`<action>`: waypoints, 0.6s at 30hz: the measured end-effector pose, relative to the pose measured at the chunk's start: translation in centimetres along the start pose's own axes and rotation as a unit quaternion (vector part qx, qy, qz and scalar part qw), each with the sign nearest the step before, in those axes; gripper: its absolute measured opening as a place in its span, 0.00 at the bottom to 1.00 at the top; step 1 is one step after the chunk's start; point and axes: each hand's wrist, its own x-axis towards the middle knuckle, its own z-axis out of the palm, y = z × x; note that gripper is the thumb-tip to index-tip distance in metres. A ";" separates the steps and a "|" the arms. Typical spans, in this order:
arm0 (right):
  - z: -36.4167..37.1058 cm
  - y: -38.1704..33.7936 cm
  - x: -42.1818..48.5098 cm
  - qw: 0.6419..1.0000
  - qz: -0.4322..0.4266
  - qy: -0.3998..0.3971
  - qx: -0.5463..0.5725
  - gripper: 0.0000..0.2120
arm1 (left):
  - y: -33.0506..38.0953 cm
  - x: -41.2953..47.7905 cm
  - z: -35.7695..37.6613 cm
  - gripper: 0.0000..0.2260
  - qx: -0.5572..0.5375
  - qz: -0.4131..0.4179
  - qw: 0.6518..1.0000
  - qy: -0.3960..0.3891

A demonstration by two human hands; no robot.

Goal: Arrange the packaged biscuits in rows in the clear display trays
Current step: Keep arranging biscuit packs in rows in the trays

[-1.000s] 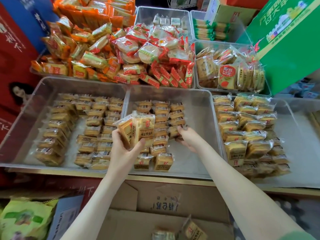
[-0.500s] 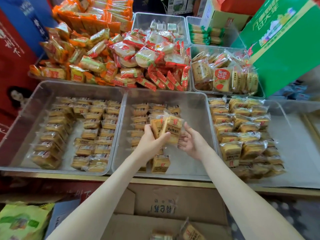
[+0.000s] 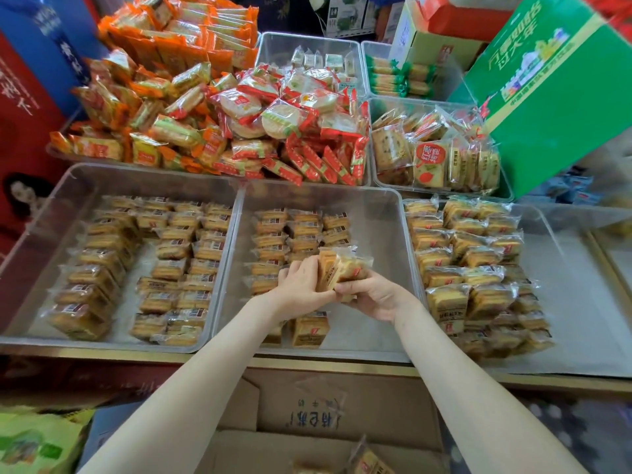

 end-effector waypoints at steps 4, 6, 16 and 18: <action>-0.2 0.4 0.1 0.998 -0.011 0.049 -0.038 0.19 | -1.7 -0.5 1.0 0.49 0.195 0.028 0.979 0.048; -0.1 0.7 0.1 0.995 -0.011 0.074 -0.059 0.23 | -2.6 -0.7 1.2 0.51 0.221 -0.002 0.975 0.018; -0.2 0.5 -1.0 0.993 0.024 0.055 -0.099 0.26 | -5.3 -1.7 -0.1 0.45 0.271 0.040 0.960 -0.062; -0.2 0.3 -1.2 0.995 0.026 0.051 -0.079 0.25 | -5.8 -1.8 -0.2 0.44 0.269 0.044 0.960 -0.066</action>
